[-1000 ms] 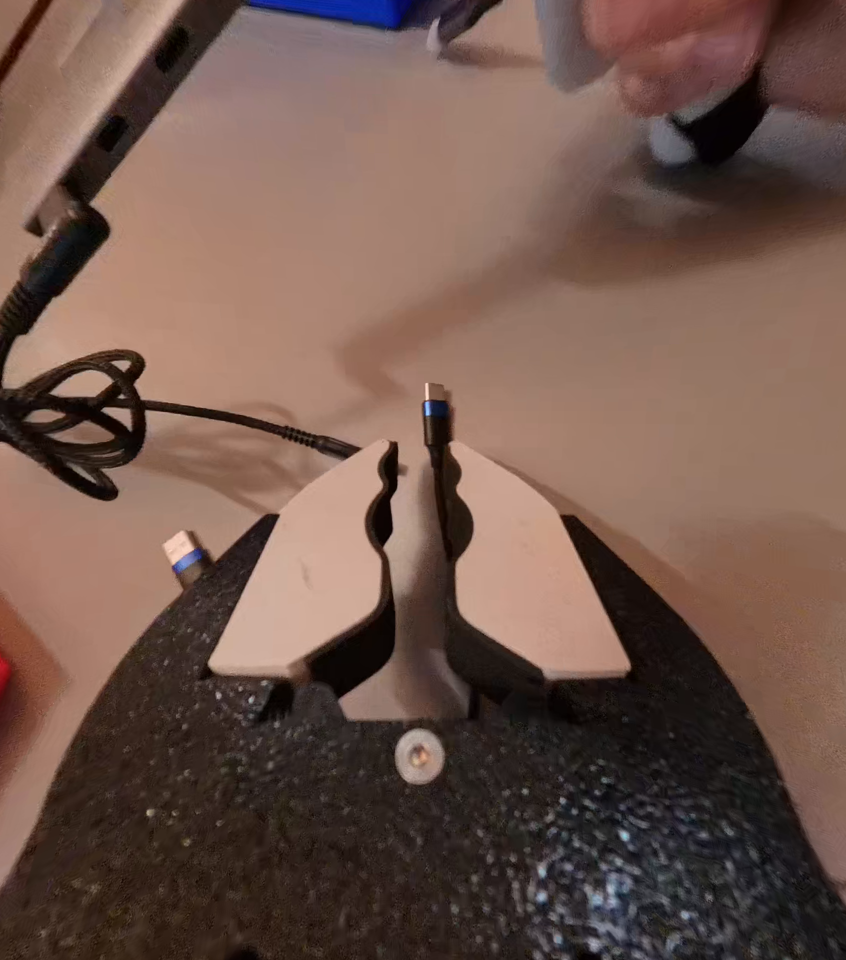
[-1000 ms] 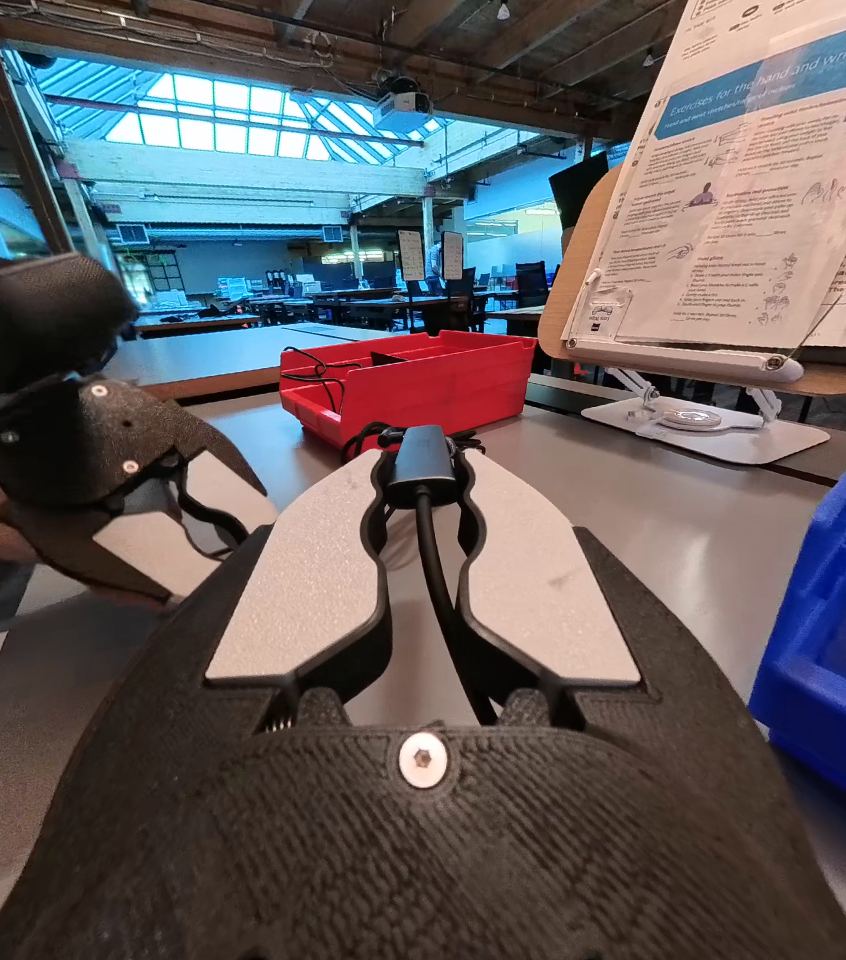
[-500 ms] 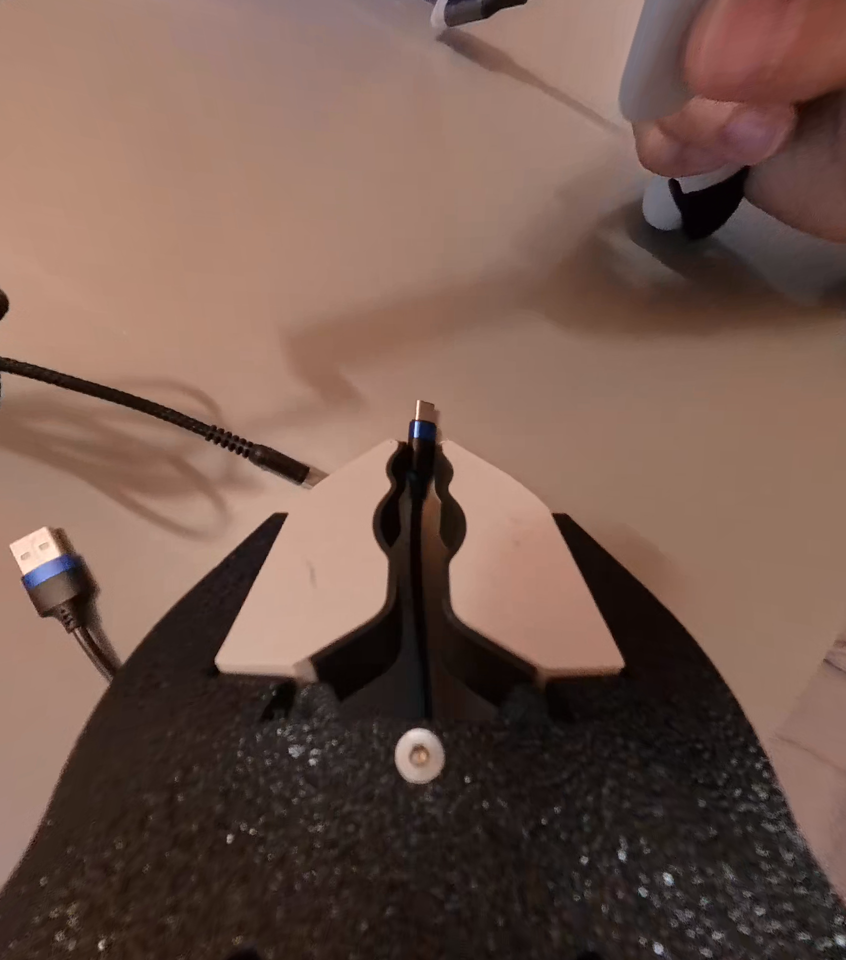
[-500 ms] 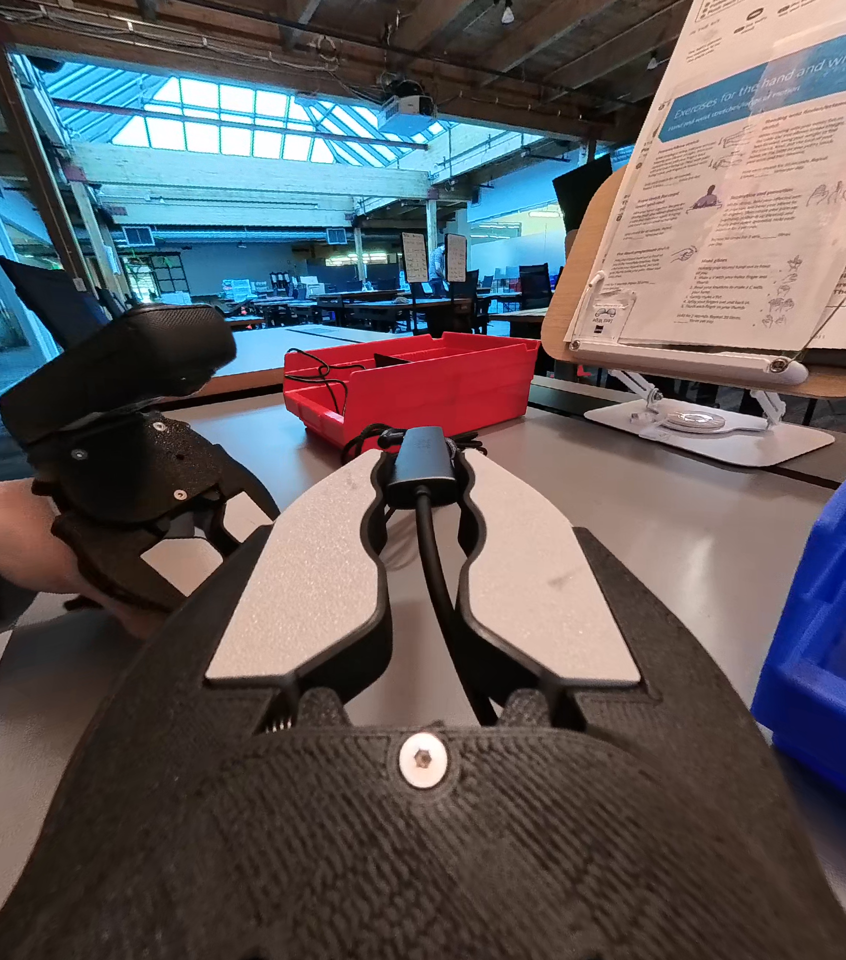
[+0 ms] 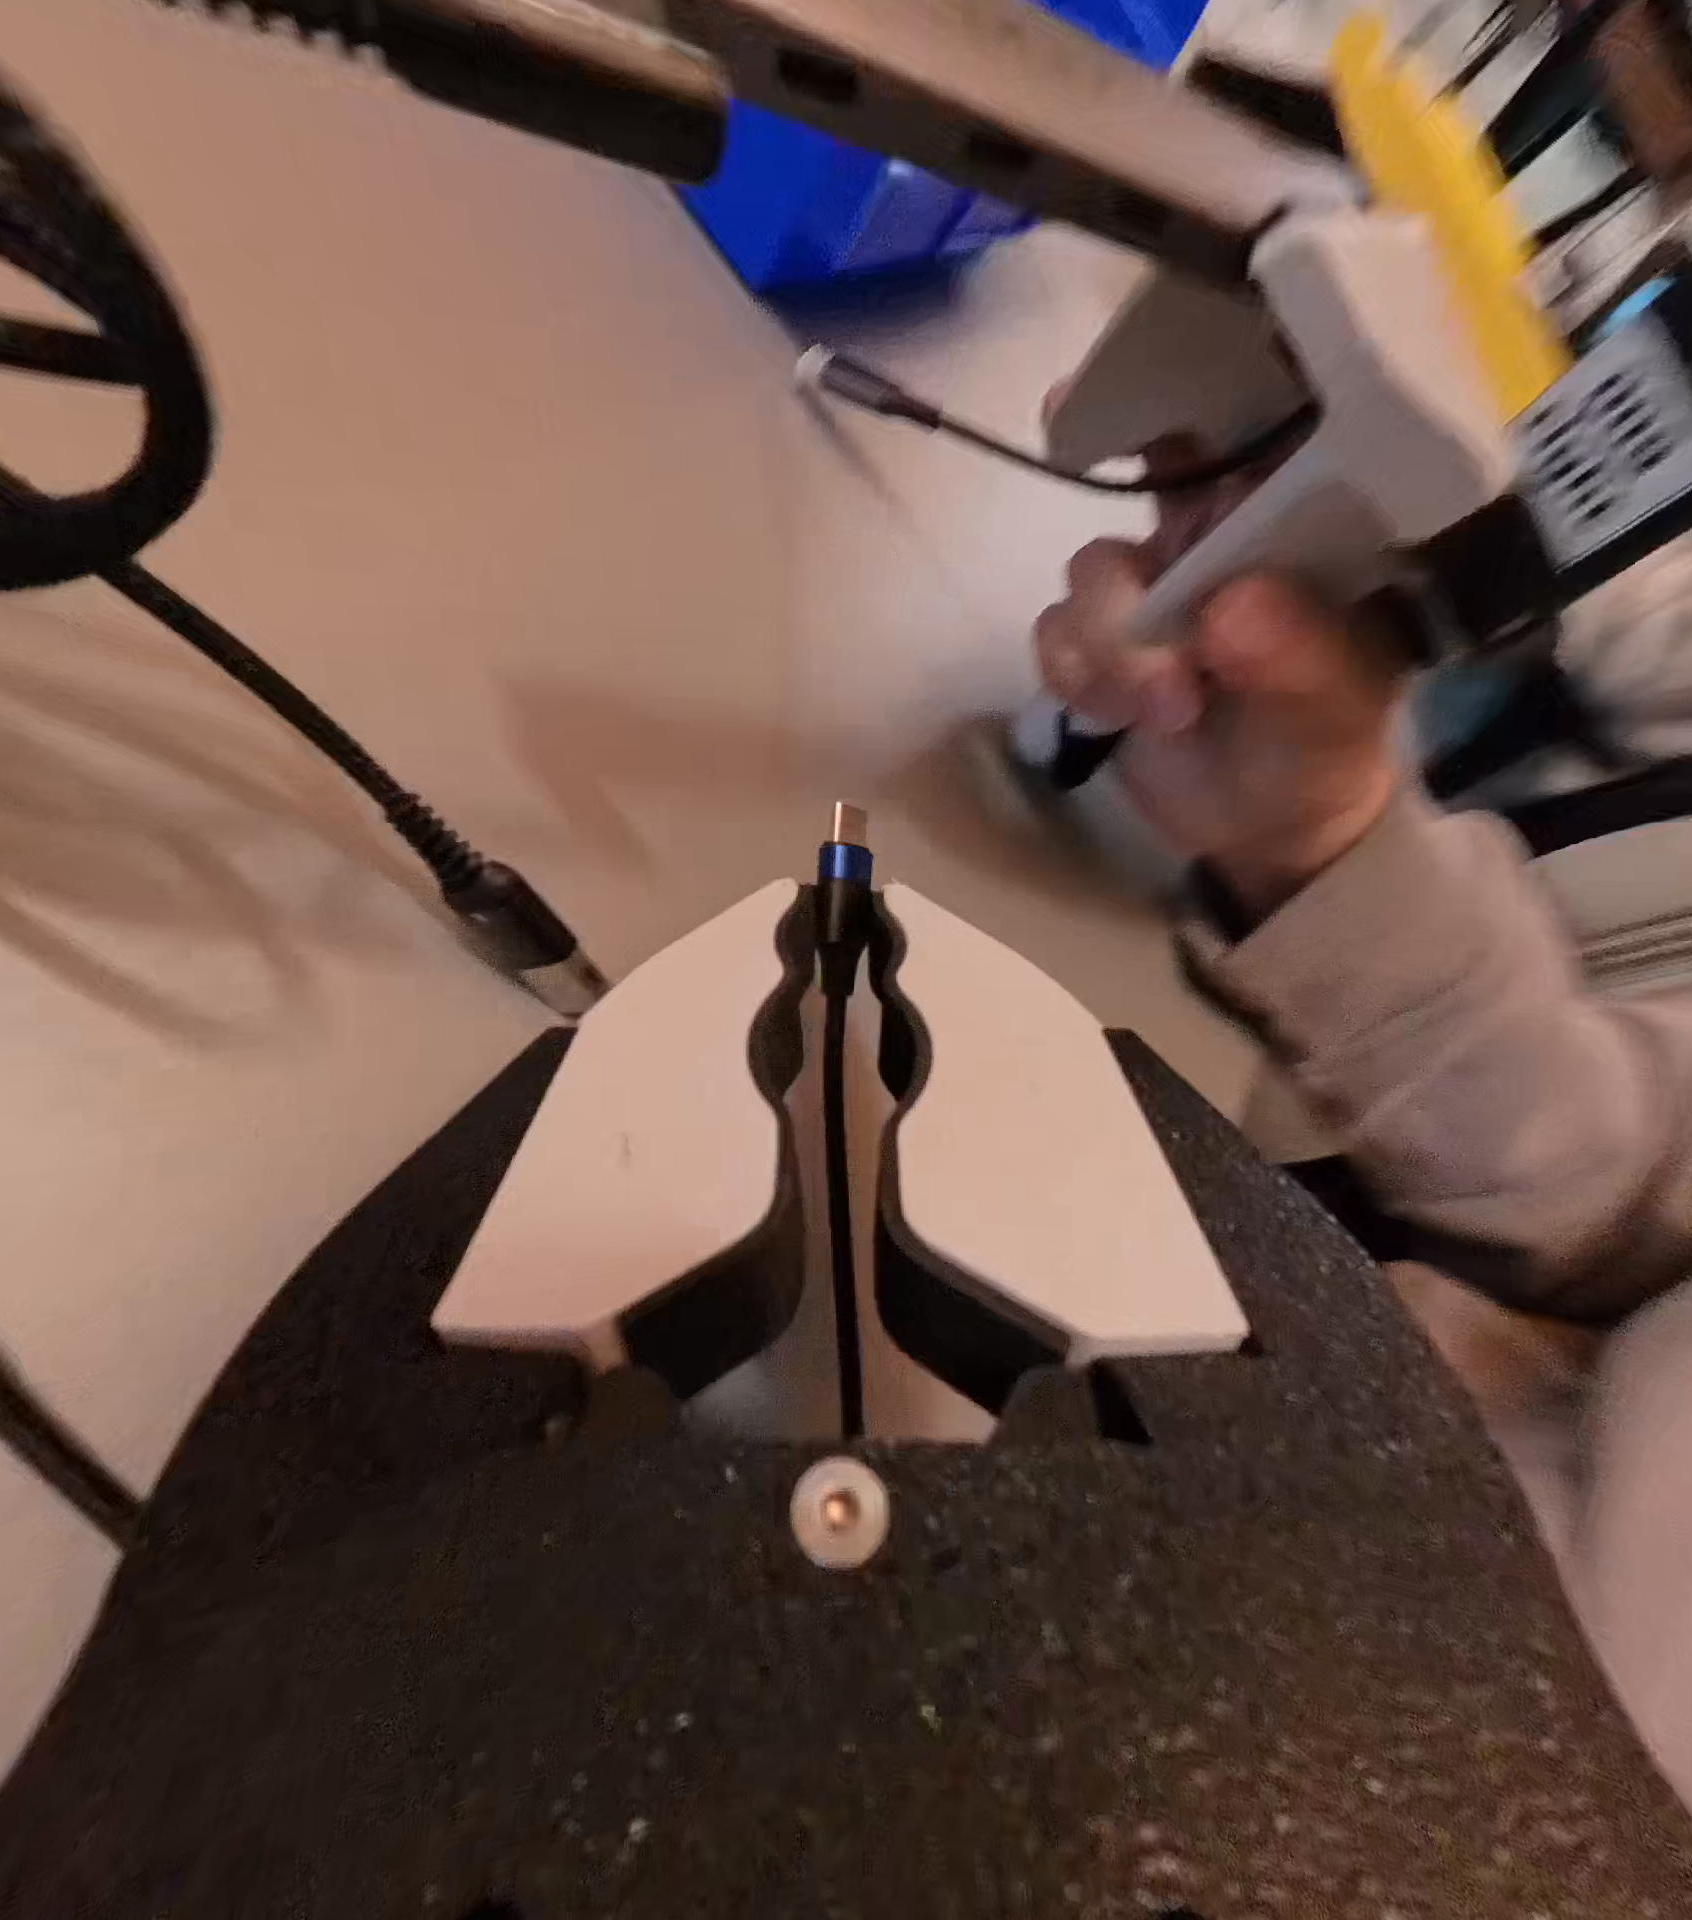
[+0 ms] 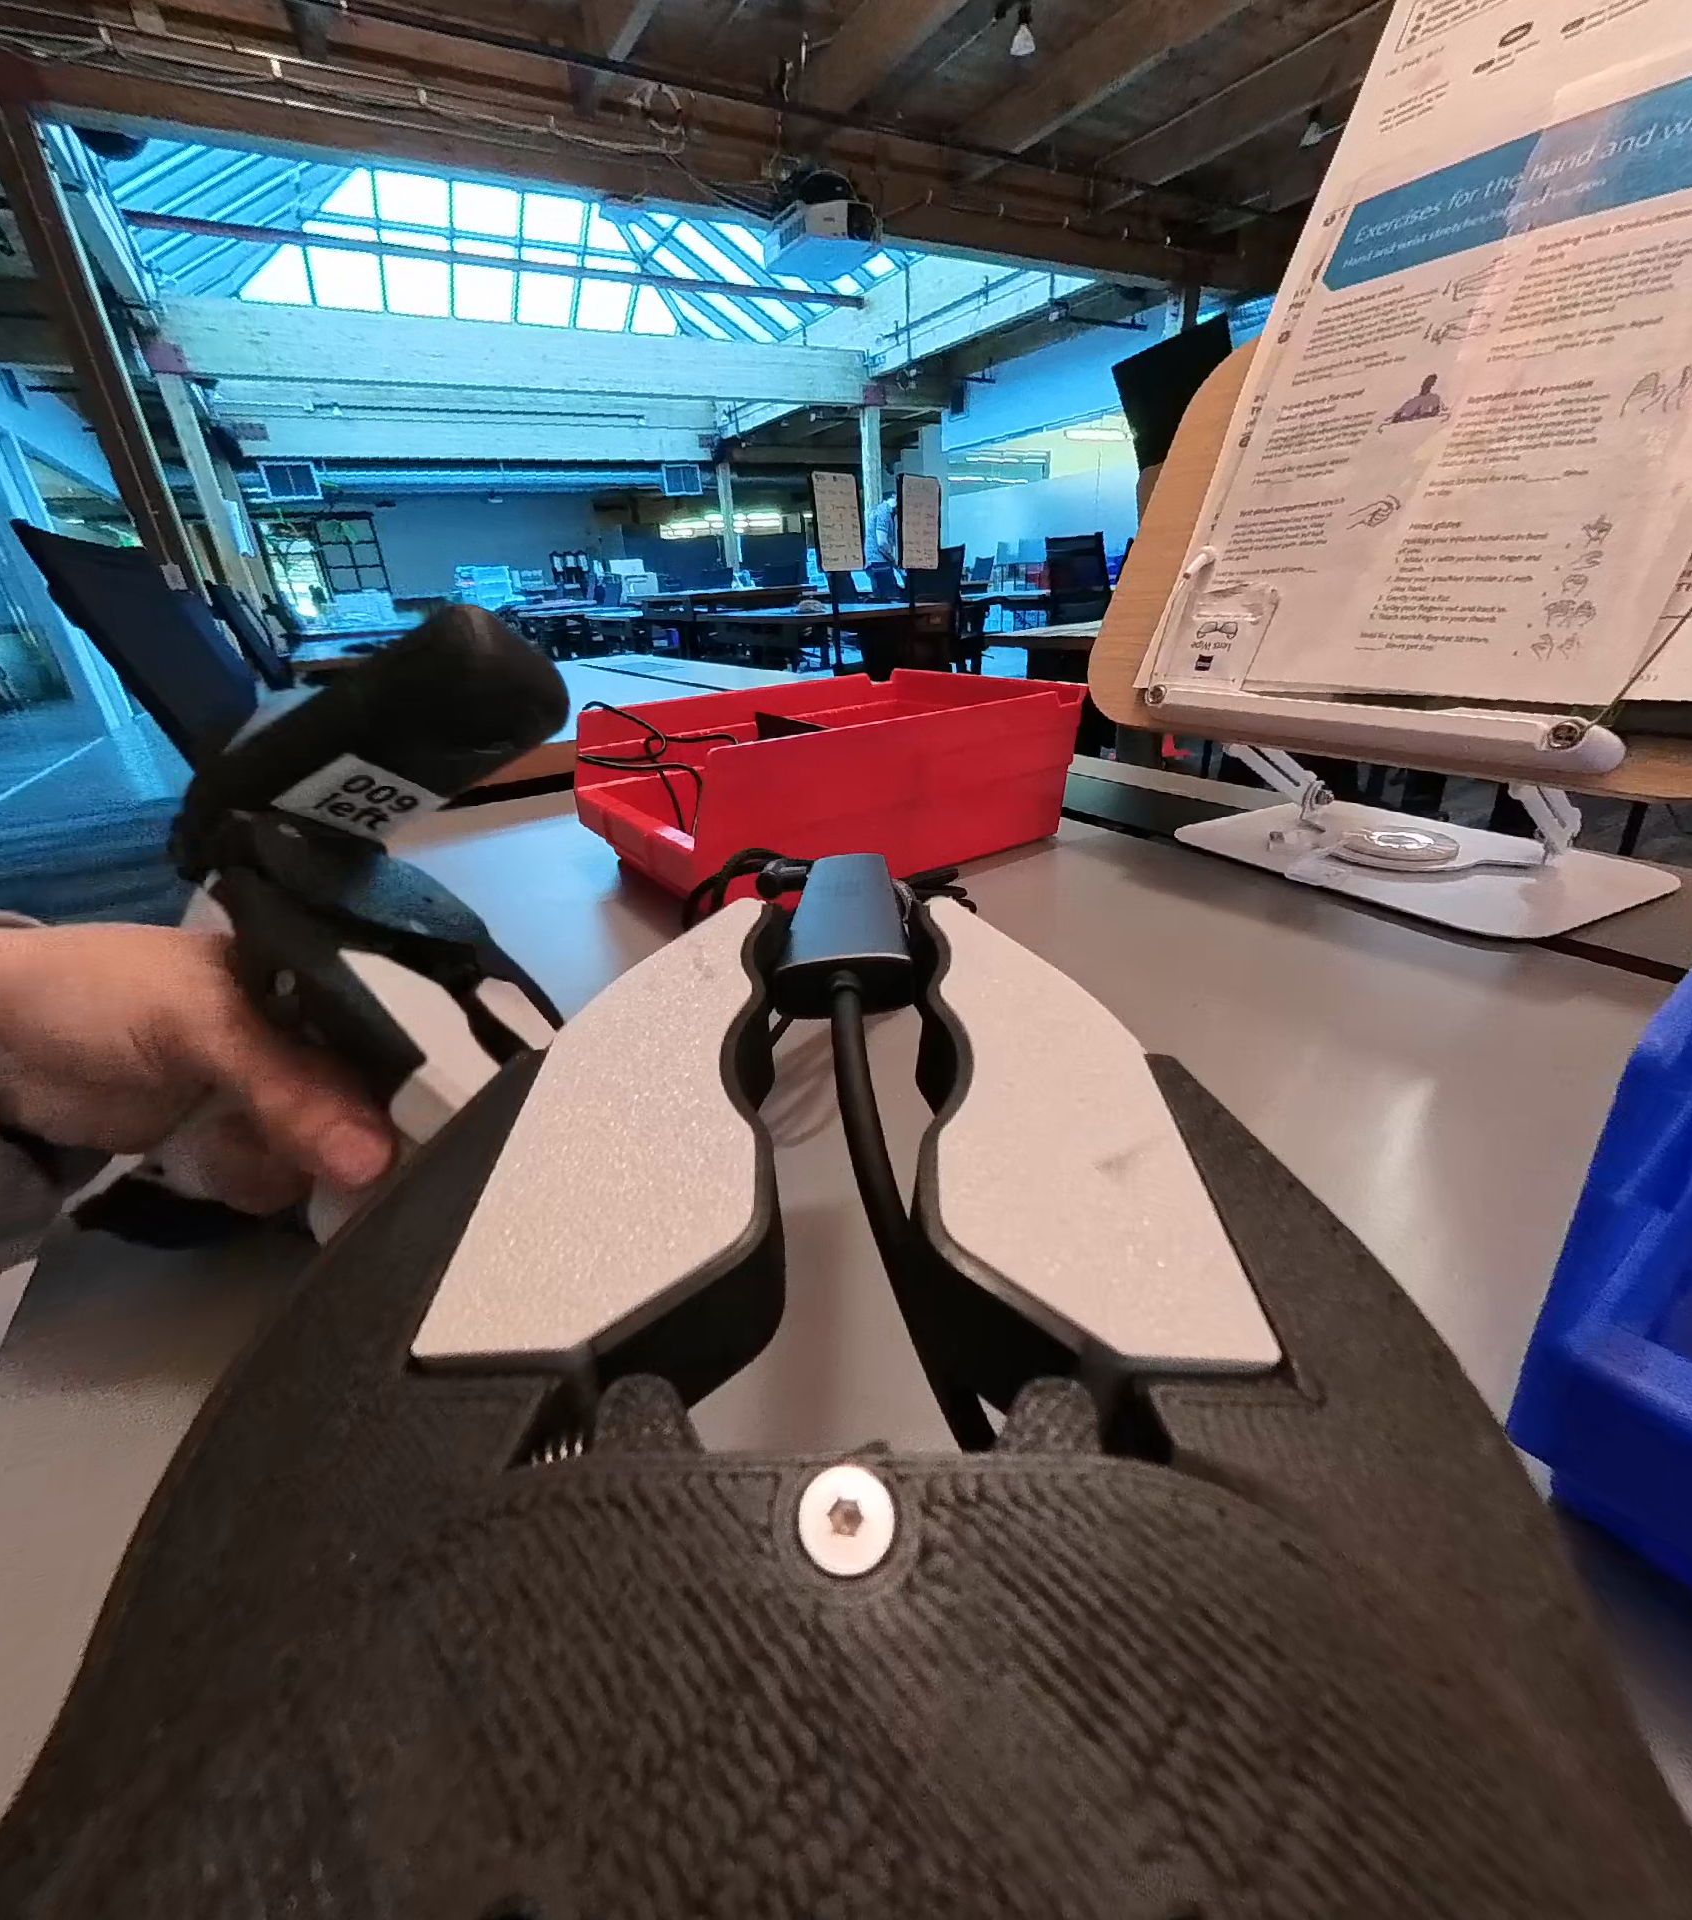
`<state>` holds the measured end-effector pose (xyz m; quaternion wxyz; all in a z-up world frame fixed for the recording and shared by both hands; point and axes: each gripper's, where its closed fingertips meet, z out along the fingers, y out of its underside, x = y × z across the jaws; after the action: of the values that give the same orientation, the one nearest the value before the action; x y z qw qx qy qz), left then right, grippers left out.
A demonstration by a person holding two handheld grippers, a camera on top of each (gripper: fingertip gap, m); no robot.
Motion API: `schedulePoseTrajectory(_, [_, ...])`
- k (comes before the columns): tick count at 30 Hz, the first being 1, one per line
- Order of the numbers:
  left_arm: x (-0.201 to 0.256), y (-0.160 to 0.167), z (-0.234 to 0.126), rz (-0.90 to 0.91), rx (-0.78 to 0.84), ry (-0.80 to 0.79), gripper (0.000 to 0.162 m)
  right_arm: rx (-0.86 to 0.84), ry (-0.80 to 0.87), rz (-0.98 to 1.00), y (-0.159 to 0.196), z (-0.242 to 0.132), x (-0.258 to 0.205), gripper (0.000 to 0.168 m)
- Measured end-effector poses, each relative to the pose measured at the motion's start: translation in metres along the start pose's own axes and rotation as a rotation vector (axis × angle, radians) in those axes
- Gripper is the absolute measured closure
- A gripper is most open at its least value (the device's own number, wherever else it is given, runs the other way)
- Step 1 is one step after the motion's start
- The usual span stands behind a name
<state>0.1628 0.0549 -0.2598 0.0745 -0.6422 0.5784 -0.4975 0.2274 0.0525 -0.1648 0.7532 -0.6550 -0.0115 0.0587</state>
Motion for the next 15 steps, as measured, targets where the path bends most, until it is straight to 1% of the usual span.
schedulePoseTrajectory(1, [0.005, -0.003, -0.002, -0.065, 0.029, 0.06, 0.153, 0.002, -0.001, 0.002, 0.0, 0.0, 0.0, 0.145])
schedulePoseTrajectory(4, [0.017, -0.016, -0.008, -0.239, 0.134, 0.201, 0.153, 0.005, -0.007, 0.003, -0.001, 0.0, 0.0, 0.145])
schedulePoseTrajectory(7, [0.025, -0.03, -0.012, -0.383, 0.204, 0.282, 0.153, 0.006, -0.015, -0.008, -0.001, 0.0, -0.002, 0.145])
schedulePoseTrajectory(9, [0.03, -0.036, -0.013, -0.405, 0.197, 0.292, 0.153, 0.008, -0.03, -0.019, -0.001, 0.0, -0.005, 0.145])
schedulePoseTrajectory(12, [0.038, -0.05, -0.016, -0.368, 0.188, 0.261, 0.153, 0.011, -0.045, -0.031, -0.001, 0.0, -0.007, 0.145])
schedulePoseTrajectory(15, [0.036, -0.065, -0.022, -0.356, 0.196, 0.234, 0.153, 0.014, -0.053, -0.03, -0.001, 0.0, -0.008, 0.145])
